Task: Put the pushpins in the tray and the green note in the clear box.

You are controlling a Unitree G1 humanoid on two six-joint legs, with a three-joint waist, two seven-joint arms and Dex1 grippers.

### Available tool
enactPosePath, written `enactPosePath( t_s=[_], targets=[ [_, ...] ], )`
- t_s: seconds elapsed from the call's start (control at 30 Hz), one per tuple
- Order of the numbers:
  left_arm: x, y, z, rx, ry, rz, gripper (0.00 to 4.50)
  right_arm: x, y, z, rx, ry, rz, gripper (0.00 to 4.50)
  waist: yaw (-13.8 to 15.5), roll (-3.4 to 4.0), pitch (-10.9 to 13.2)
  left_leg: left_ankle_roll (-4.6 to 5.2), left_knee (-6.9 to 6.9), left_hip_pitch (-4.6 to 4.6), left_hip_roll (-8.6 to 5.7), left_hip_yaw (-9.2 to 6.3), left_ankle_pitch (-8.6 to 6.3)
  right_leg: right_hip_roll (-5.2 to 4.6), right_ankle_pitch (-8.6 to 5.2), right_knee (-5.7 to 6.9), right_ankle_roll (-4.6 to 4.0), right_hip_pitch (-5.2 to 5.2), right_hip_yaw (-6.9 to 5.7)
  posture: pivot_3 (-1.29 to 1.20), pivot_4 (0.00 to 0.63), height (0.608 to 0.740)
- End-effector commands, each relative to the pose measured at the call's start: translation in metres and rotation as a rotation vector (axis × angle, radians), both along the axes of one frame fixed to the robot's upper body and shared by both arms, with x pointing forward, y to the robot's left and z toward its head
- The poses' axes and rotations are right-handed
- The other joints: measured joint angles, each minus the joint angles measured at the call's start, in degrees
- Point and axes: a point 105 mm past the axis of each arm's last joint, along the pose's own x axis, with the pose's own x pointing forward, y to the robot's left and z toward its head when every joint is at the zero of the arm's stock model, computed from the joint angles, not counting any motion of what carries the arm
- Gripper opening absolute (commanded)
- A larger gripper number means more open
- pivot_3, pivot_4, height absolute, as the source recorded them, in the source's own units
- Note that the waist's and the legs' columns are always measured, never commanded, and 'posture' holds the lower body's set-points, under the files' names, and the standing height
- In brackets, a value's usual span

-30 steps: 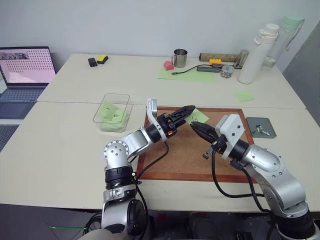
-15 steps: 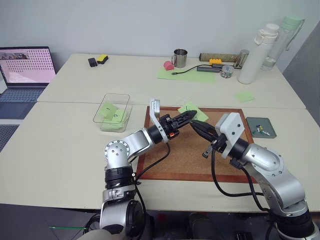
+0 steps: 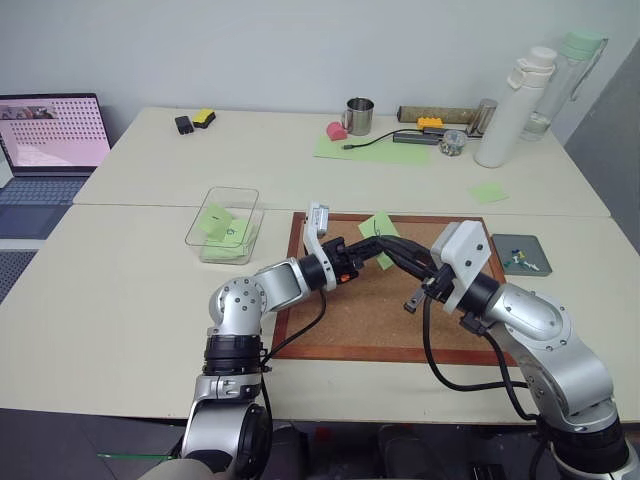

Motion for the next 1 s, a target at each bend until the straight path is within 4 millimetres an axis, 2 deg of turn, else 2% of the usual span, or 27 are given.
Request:
enactPosePath(
  t_s=[0.03,0.07,0.13,0.2,0.23,0.37,0.47,0.63,0.73,0.9,1.0],
  targets=[
    [0.002,-0.003,0.012,-0.021,-0.055,0.010,0.04,-0.006,-0.004,0.021,0.028,-0.067,0.000,0.00,-0.01,0.00,0.00,0.00,0.00,0.00,0.00,0.00,0.00,0.00,0.00,0.00,0.00,0.00,0.00,0.00,0.150,0.740],
    [0.003,-0.003,0.013,-0.018,-0.066,0.013,0.04,-0.005,-0.006,0.022,0.033,-0.067,-0.008,0.00,0.00,0.00,0.00,0.00,0.00,0.00,0.00,0.00,0.00,0.00,0.00,0.00,0.00,0.00,0.01,0.00,0.150,0.740],
    [0.002,-0.007,0.021,0.024,-0.146,0.002,0.04,0.004,-0.024,0.027,0.125,-0.028,-0.104,0.00,0.00,0.00,0.00,0.01,0.00,0.00,-0.01,0.01,-0.01,0.00,0.00,0.00,0.00,0.00,0.02,0.00,0.150,0.740],
    [-0.006,-0.015,0.033,0.114,-0.319,-0.048,0.04,0.022,-0.063,0.024,0.202,0.030,-0.299,0.00,0.02,-0.01,0.00,0.02,0.00,-0.01,0.00,-0.01,-0.01,0.00,0.00,0.00,0.00,0.01,0.03,0.00,0.150,0.740],
    [-0.009,-0.018,0.036,0.140,-0.368,-0.066,0.04,0.026,-0.075,0.022,0.215,0.046,-0.354,0.00,0.16,-0.01,0.00,0.01,0.00,-0.01,-0.01,0.00,0.00,0.00,0.00,0.01,0.00,0.01,0.04,0.00,0.150,0.740],
    [-0.040,-0.043,0.039,0.377,-0.833,-0.276,0.04,0.044,-0.162,0.007,0.253,0.133,-0.674,0.00,0.33,0.01,0.00,-0.01,-0.02,0.00,-0.08,0.14,0.00,-0.08,0.01,-0.04,-0.01,0.01,0.07,0.00,0.150,0.740],
    [-0.051,-0.054,0.038,0.437,-1.009,-0.354,0.04,0.053,-0.199,-0.001,0.276,0.198,-0.769,0.00,0.28,0.08,0.02,0.01,-0.07,0.06,-0.09,0.32,0.00,-0.09,0.01,-0.08,-0.01,0.00,0.11,0.00,0.150,0.740],
    [-0.047,-0.062,0.031,0.491,-1.108,-0.379,0.04,0.070,-0.224,-0.028,0.289,0.312,-0.808,0.00,-0.33,0.14,0.02,0.24,-0.08,0.10,-0.16,0.39,-0.13,0.11,0.01,-0.04,-0.02,-0.02,0.23,0.00,0.150,0.740],
    [-0.041,-0.062,0.025,0.514,-1.117,-0.357,0.04,0.081,-0.228,-0.040,0.312,0.357,-0.809,0.00,-0.36,0.32,0.05,0.25,-0.08,0.10,-0.15,0.39,-0.13,0.16,0.01,-0.02,-0.03,-0.04,0.26,0.00,0.150,0.740],
    [-0.043,-0.060,0.023,0.511,-1.111,-0.352,0.04,0.091,-0.233,-0.059,0.338,0.424,-0.804,0.00,-0.09,0.33,0.06,0.25,-0.07,0.04,-0.05,0.39,-0.13,0.08,0.01,-0.04,-0.02,-0.06,0.25,0.00,0.150,0.740],
    [-0.043,-0.056,0.020,0.526,-1.105,-0.343,0.00,0.096,-0.235,-0.061,0.363,0.431,-0.798,0.55,-0.01,0.33,0.06,0.25,-0.06,0.04,-0.02,0.40,-0.13,0.02,0.01,-0.04,-0.02,-0.06,0.25,0.00,0.150,0.740]
  ],
)
